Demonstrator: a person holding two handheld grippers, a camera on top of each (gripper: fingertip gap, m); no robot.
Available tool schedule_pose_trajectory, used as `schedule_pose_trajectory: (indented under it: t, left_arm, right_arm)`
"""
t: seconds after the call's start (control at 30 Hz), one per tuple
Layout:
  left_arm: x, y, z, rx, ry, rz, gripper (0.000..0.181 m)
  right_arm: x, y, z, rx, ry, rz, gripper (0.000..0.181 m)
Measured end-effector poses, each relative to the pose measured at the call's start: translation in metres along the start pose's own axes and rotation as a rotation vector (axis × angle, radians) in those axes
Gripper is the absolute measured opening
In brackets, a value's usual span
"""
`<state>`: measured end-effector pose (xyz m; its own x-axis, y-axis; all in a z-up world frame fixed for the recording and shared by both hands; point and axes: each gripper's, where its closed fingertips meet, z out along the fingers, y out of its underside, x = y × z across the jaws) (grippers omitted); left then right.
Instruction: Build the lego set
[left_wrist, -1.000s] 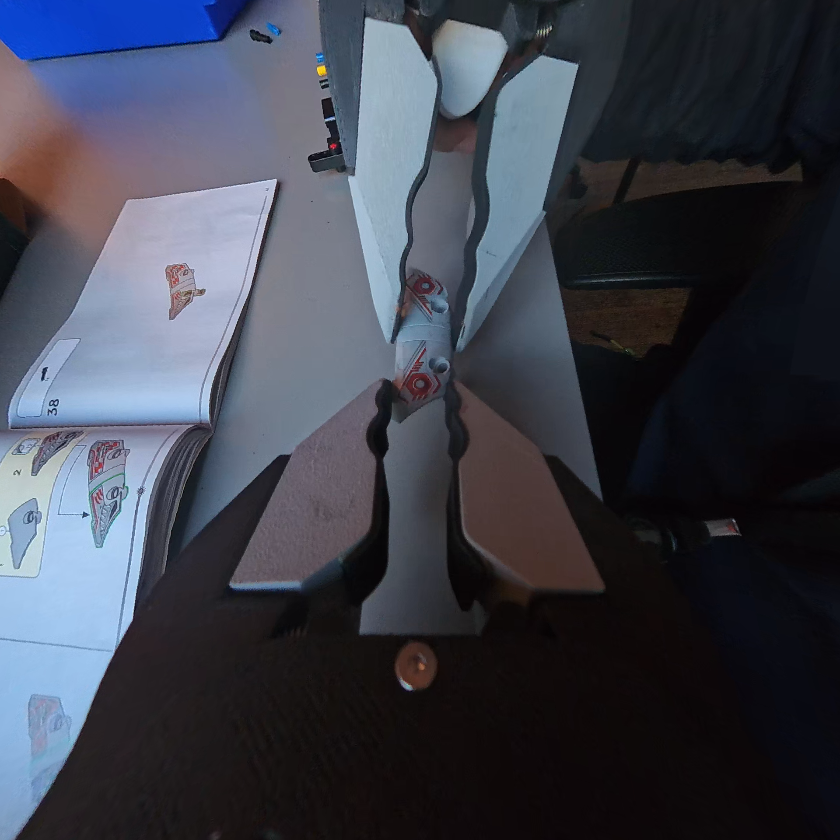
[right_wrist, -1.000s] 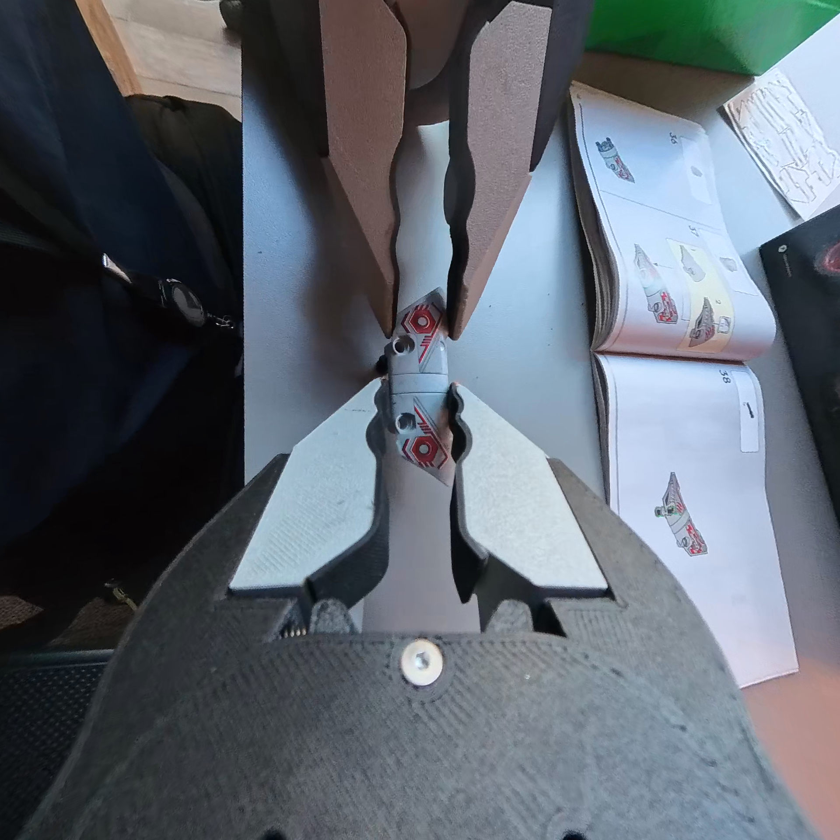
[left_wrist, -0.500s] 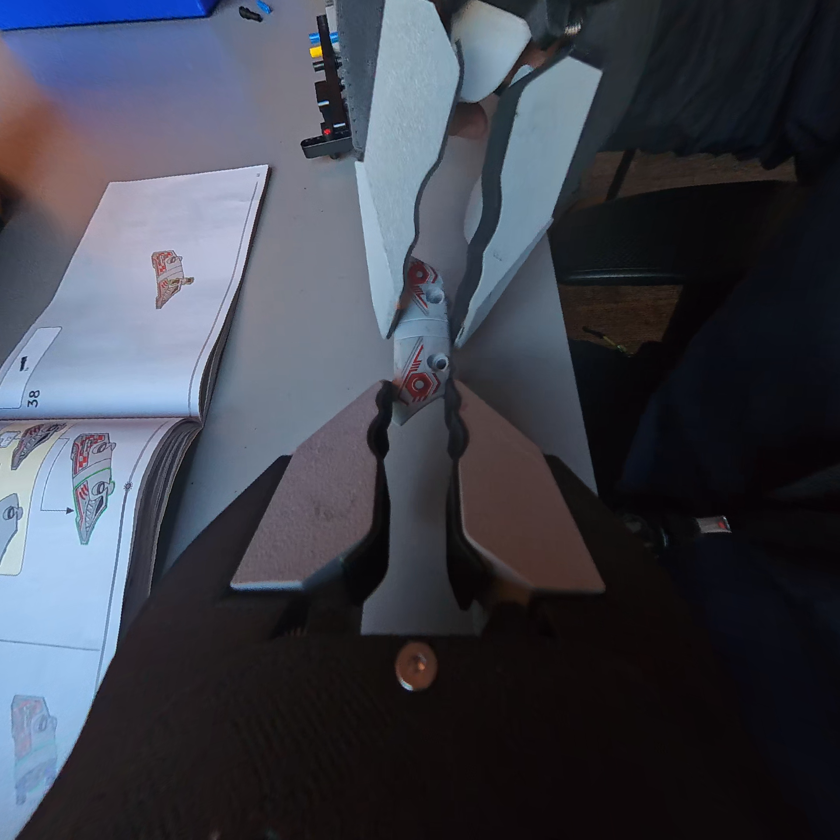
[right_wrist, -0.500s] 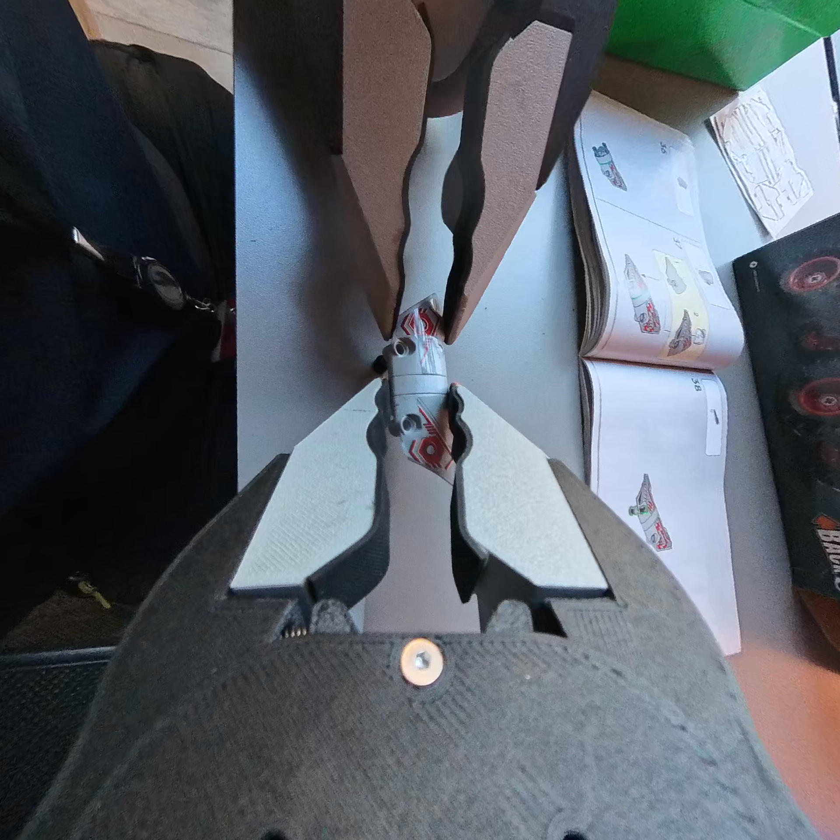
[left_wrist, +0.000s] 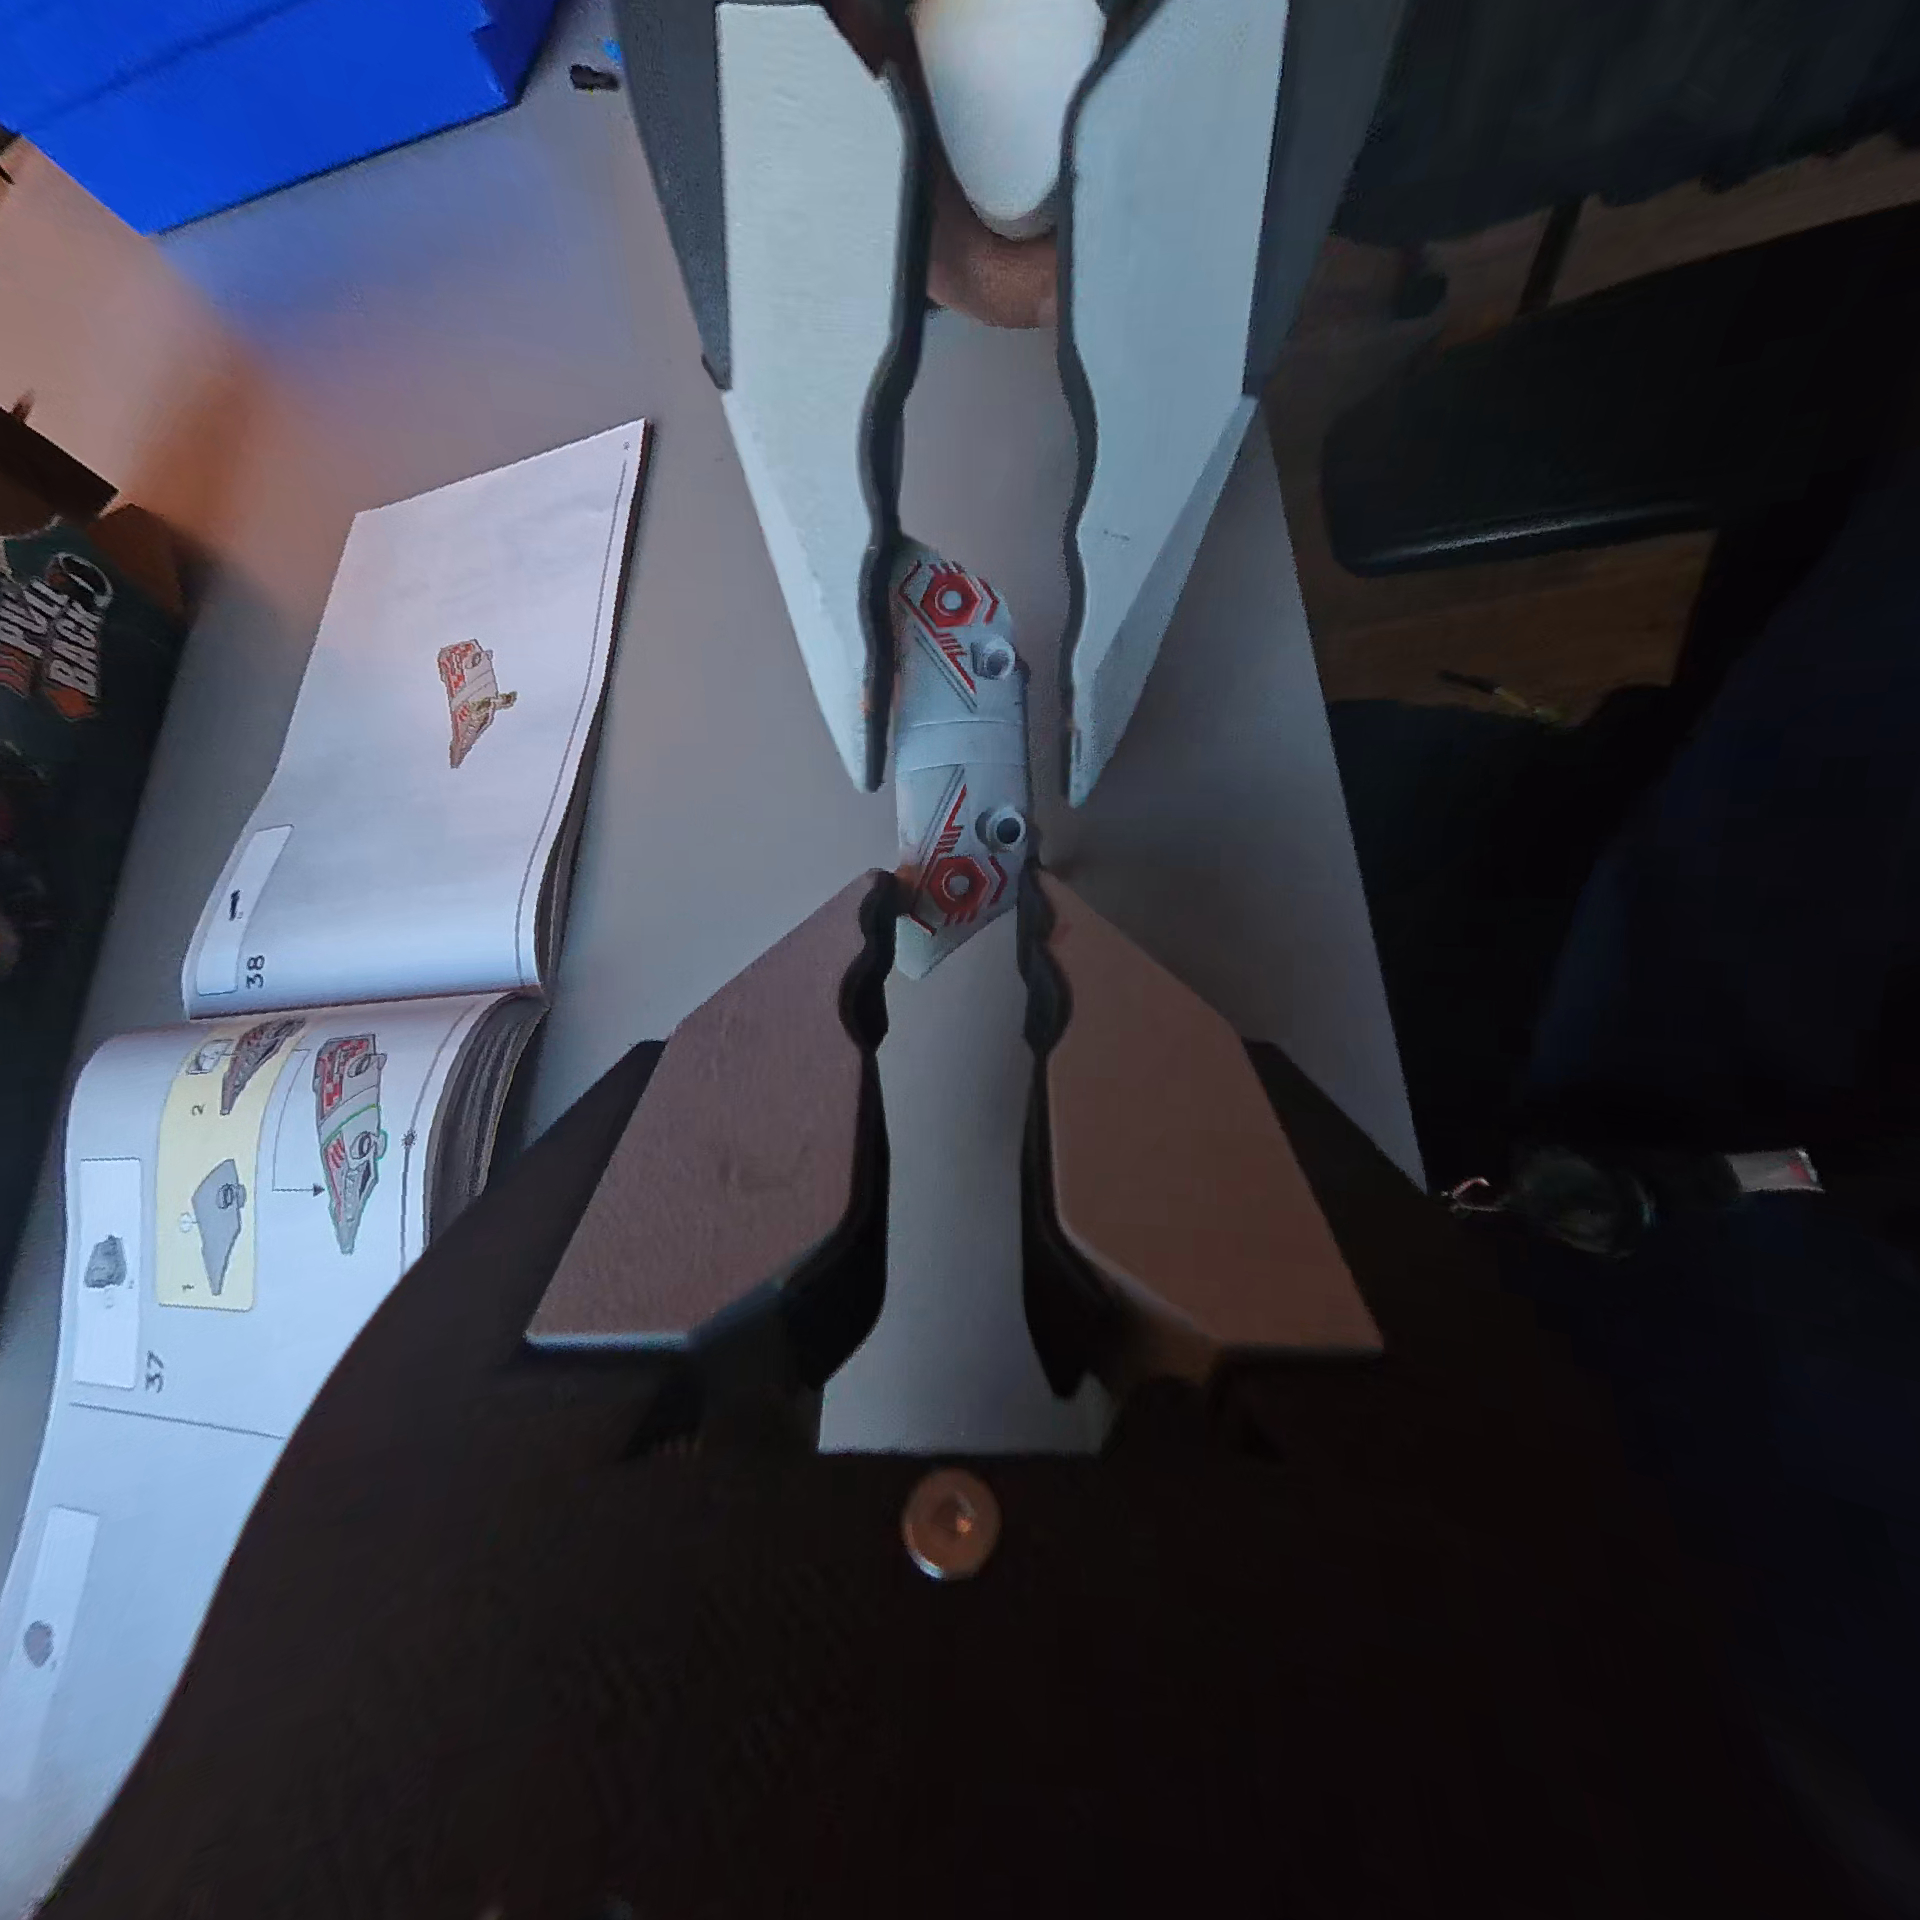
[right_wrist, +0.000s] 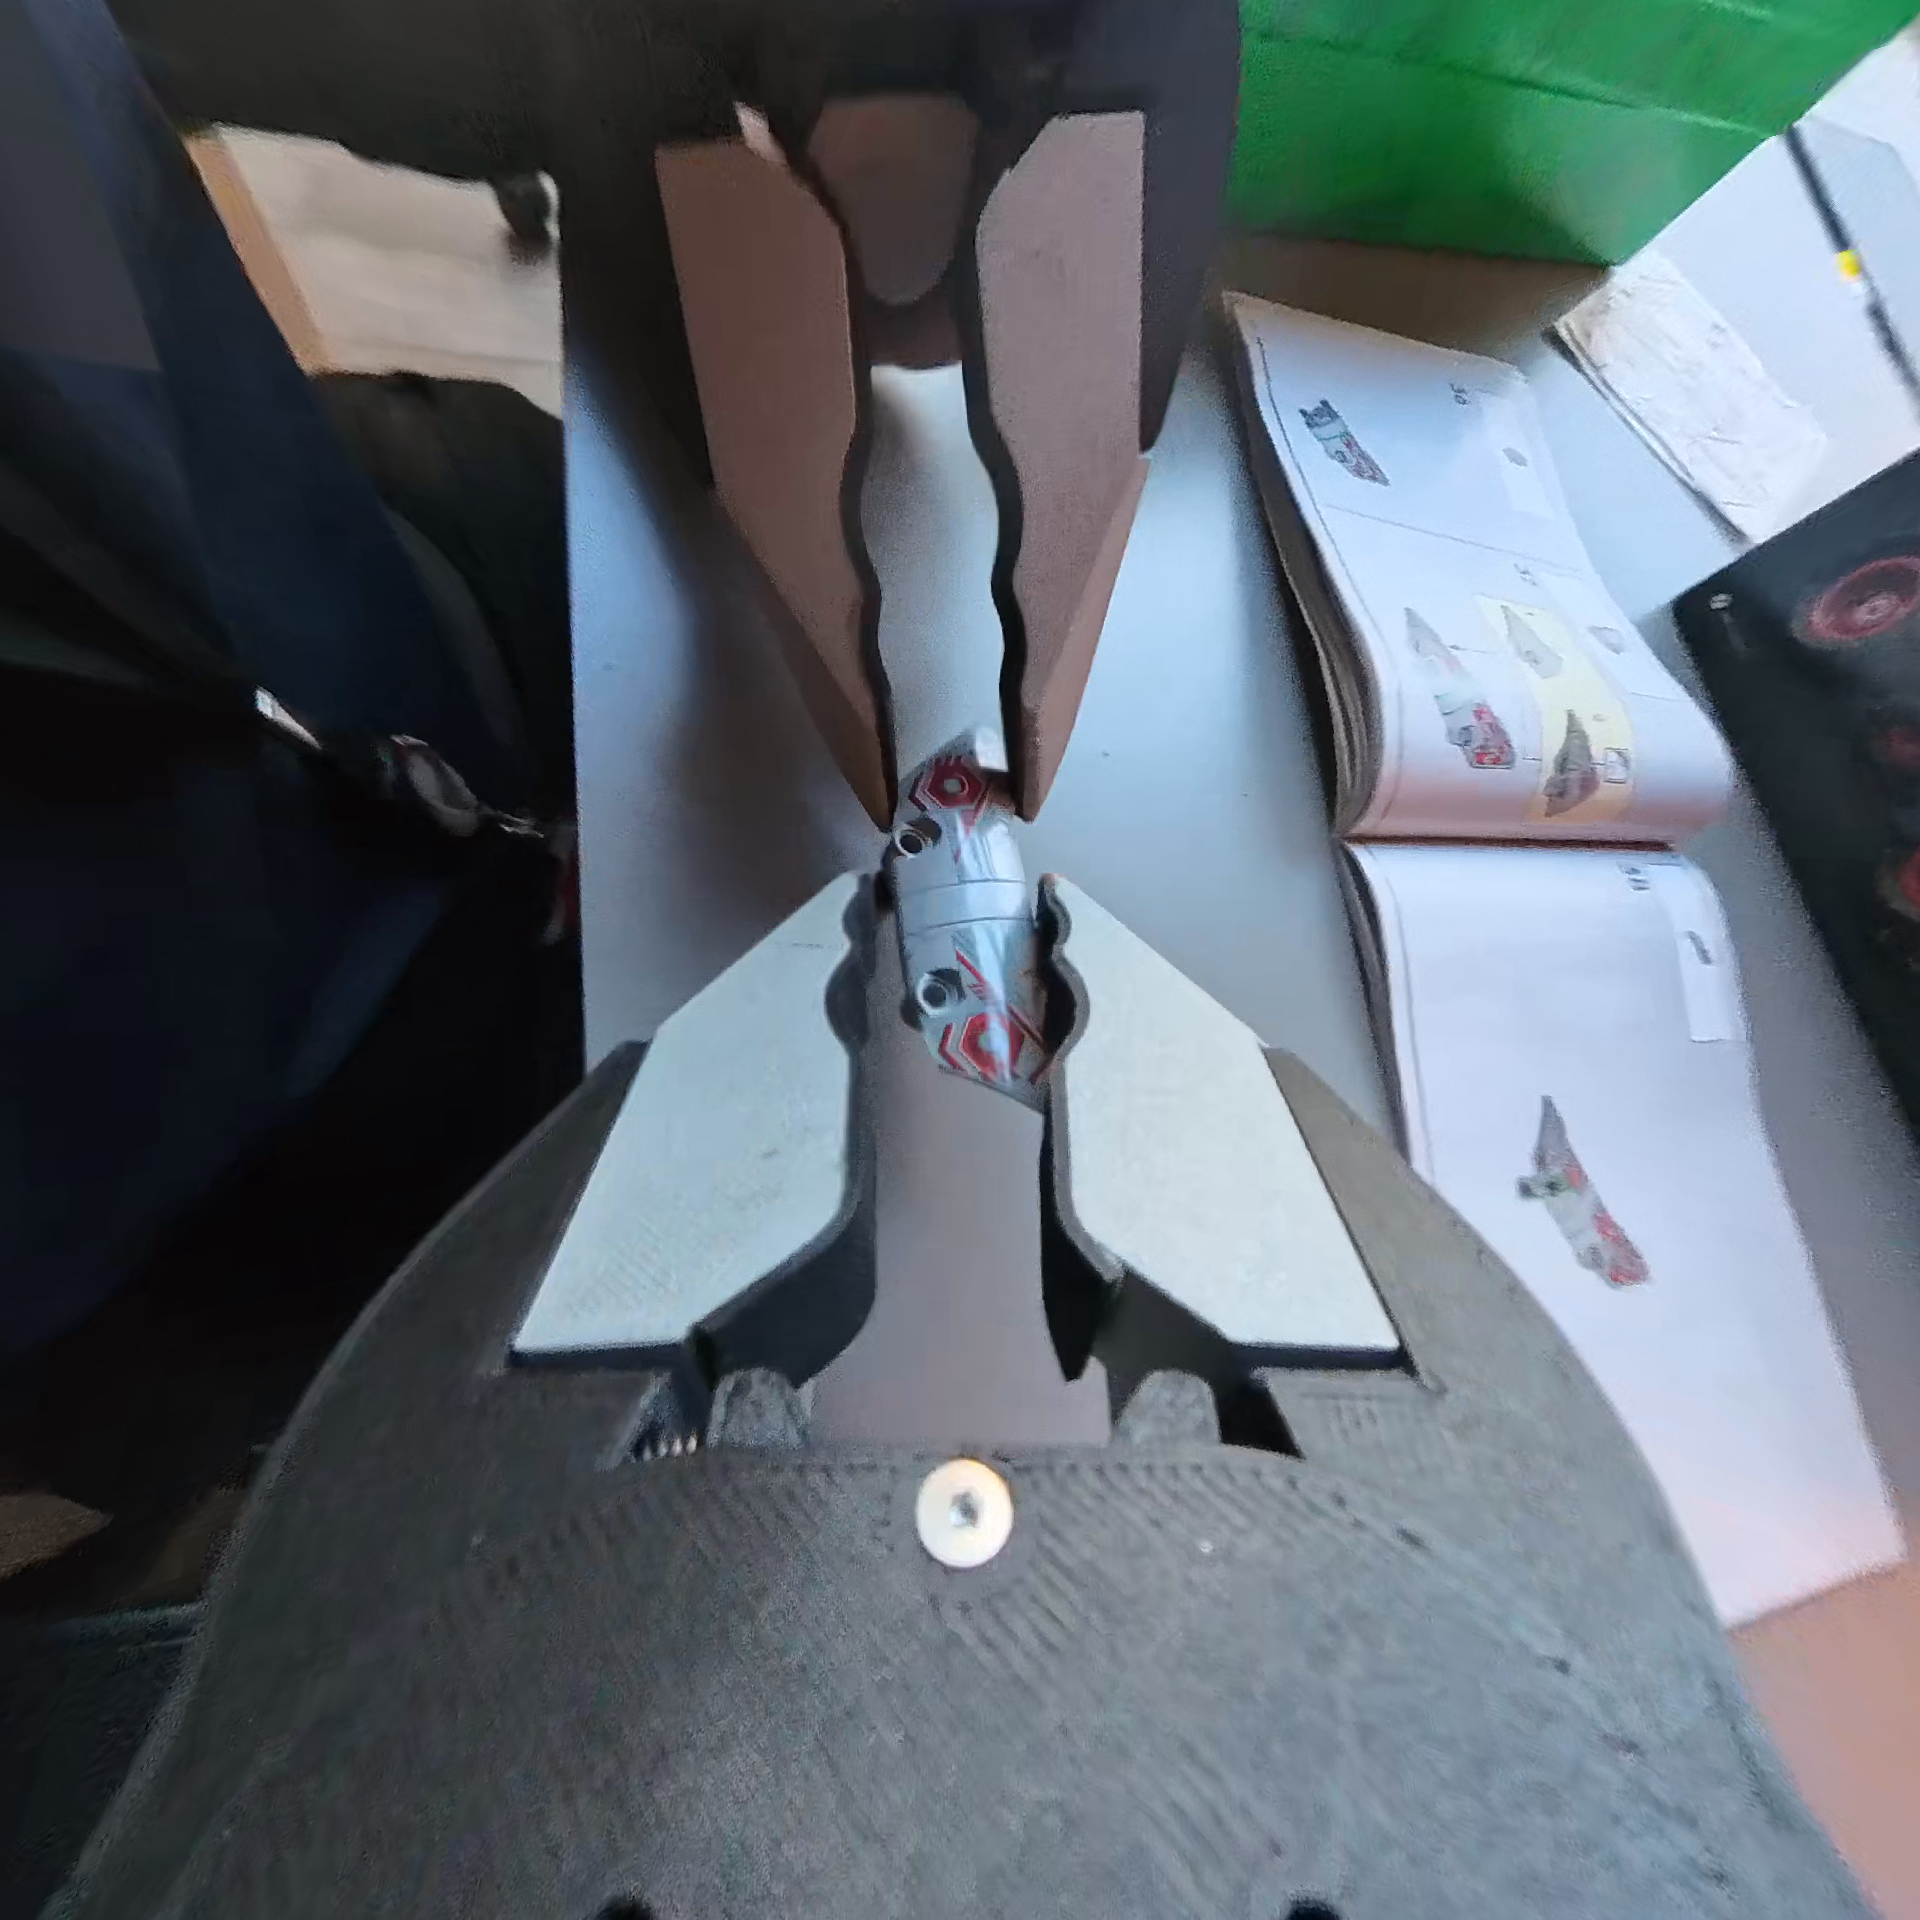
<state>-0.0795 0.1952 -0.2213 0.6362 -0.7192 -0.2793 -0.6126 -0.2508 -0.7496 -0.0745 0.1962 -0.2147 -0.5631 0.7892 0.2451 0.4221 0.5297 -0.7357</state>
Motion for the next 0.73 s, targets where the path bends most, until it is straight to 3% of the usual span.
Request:
schedule_pose_trajectory:
  t: [0.03, 0.27, 0.73]
  left_arm:
    - [0.000, 0.000, 0.000, -0.005, -0.004, 0.005, 0.021]
    - [-0.002, 0.000, -0.001, -0.019, -0.021, 0.037, 0.021]
    - [0.000, -0.002, -0.003, 0.000, -0.005, 0.023, 0.021]
  right_arm:
    - [0.000, -0.001, 0.000, 0.008, -0.024, 0.032, 0.032]
    - [0.001, 0.002, 0.010, -0.003, -0.098, 0.121, 0.025]
    - [-0.002, 0.003, 0.011, 0.050, -0.118, 0.082, 0.024]
